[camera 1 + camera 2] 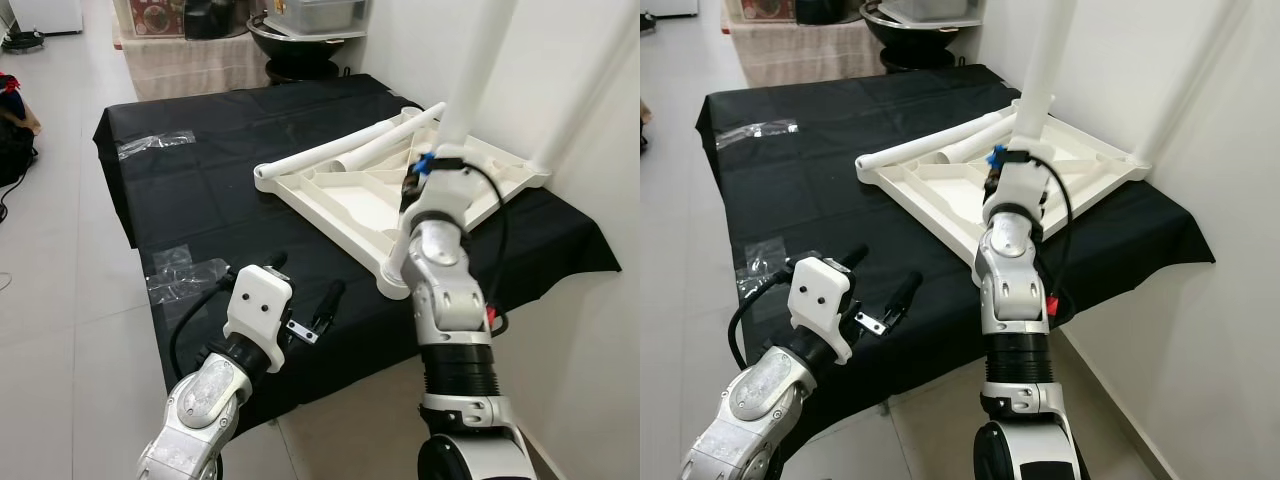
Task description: Building children table
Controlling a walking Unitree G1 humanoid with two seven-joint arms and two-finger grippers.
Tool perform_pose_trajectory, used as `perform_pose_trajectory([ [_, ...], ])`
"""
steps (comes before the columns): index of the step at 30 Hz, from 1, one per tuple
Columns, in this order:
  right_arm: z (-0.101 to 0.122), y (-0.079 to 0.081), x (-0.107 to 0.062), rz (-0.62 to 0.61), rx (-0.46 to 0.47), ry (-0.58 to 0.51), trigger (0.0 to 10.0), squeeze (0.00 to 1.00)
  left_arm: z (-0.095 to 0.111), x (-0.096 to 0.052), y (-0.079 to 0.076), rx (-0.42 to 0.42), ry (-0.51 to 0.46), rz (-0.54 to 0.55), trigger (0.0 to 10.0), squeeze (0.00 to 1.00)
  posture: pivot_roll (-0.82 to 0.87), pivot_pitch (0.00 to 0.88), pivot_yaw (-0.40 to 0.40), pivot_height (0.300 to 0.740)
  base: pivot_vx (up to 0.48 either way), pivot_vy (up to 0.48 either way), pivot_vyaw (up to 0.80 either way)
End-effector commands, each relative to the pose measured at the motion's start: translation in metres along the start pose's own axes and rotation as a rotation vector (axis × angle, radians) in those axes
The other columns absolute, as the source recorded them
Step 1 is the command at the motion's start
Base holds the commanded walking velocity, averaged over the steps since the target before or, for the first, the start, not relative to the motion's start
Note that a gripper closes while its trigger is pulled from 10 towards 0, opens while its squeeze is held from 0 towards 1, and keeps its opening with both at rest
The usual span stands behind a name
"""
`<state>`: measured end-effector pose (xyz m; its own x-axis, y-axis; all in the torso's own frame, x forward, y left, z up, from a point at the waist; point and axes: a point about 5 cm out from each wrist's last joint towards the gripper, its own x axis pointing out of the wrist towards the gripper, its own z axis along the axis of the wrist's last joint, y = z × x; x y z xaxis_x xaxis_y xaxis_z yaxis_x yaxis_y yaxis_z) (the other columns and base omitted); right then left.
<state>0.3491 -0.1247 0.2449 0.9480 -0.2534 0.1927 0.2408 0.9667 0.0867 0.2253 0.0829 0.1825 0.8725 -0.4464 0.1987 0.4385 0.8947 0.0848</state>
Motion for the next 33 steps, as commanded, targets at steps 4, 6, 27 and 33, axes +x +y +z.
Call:
perform_pose_trajectory([
  [4, 0.002, 0.015, 0.000, 0.241, 0.063, 0.022, 10.0, 0.00, -0.003, 0.000, -0.001, -0.004, 0.007, -0.002, 10.0, 0.00, 0.02, 0.026, -0.097, 0.740, 0.000, 0.000, 0.00],
  [6, -0.012, 0.022, 0.002, 0.533, 0.082, 0.178, 10.0, 0.00, -0.003, 0.000, -0.001, -0.001, 0.008, -0.001, 10.0, 0.00, 0.02, 0.026, -0.097, 0.740, 0.000, 0.000, 0.00],
  [27, -0.027, 0.040, 0.014, 1.323, 0.219, 0.249, 10.0, 0.00, 0.001, -0.001, -0.001, 0.001, 0.002, -0.013, 10.0, 0.00, 0.05, 0.039, -0.096, 0.740, 0.000, 0.000, 0.00],
  [33, -0.031, 0.060, 0.010, 1.351, 0.238, 0.264, 10.0, 0.00, 0.002, -0.002, -0.001, 0.002, 0.002, -0.011, 10.0, 0.00, 0.05, 0.044, -0.100, 0.740, 0.000, 0.000, 0.00],
])
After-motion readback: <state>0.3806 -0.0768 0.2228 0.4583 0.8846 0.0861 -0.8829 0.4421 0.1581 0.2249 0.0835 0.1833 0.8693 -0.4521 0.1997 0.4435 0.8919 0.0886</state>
